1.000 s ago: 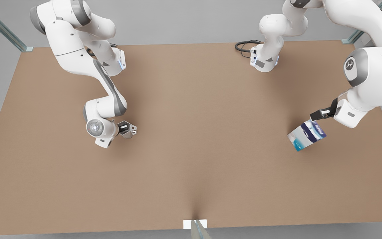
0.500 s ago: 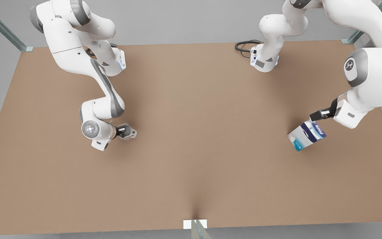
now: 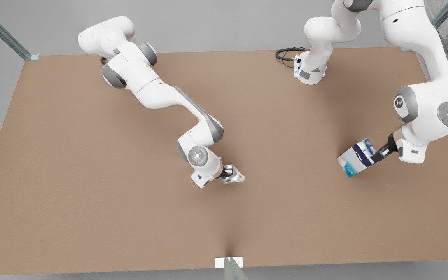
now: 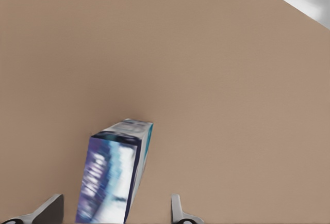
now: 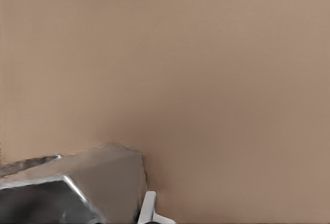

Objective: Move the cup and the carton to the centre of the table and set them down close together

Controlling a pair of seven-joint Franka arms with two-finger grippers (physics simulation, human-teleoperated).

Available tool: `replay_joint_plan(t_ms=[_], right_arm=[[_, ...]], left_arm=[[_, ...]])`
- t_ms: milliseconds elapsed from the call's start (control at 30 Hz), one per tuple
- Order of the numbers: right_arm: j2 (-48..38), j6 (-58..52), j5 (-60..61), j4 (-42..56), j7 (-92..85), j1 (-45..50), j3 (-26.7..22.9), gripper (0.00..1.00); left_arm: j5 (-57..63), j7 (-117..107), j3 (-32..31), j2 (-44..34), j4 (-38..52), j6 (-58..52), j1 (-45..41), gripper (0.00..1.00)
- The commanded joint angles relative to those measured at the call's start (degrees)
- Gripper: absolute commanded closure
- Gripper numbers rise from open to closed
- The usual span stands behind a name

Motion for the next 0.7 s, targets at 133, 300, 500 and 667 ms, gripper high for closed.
replay_joint_plan(t_ms=[133, 300, 500, 667], right_arm=[[0.5, 1.2, 0.2, -0.3, 2.1, 1.0, 0.0, 0.00], [-3.7, -4.1, 3.7, 0.2, 1.9, -0.5, -0.1, 0.00], [-20.5, -35.4, -8.6, 1.5, -17.4, -22.5, -0.7, 0.00], [-36.1, -35.8, -8.6, -12.6, -23.6, -28.2, -5.4, 0.00]], left_arm=[[-0.2, -2.0, 0.1, -0.6, -7.9, 0.6, 0.0, 0.00], [-0.2, 10.0, 0.8, -0.6, -7.9, -0.1, 0.2, 0.00], [-0.2, 10.8, 1.2, 0.3, -8.8, -0.2, 0.6, 0.00], [-0.3, 10.8, 1.2, 3.2, -8.8, 2.1, 0.6, 0.00]])
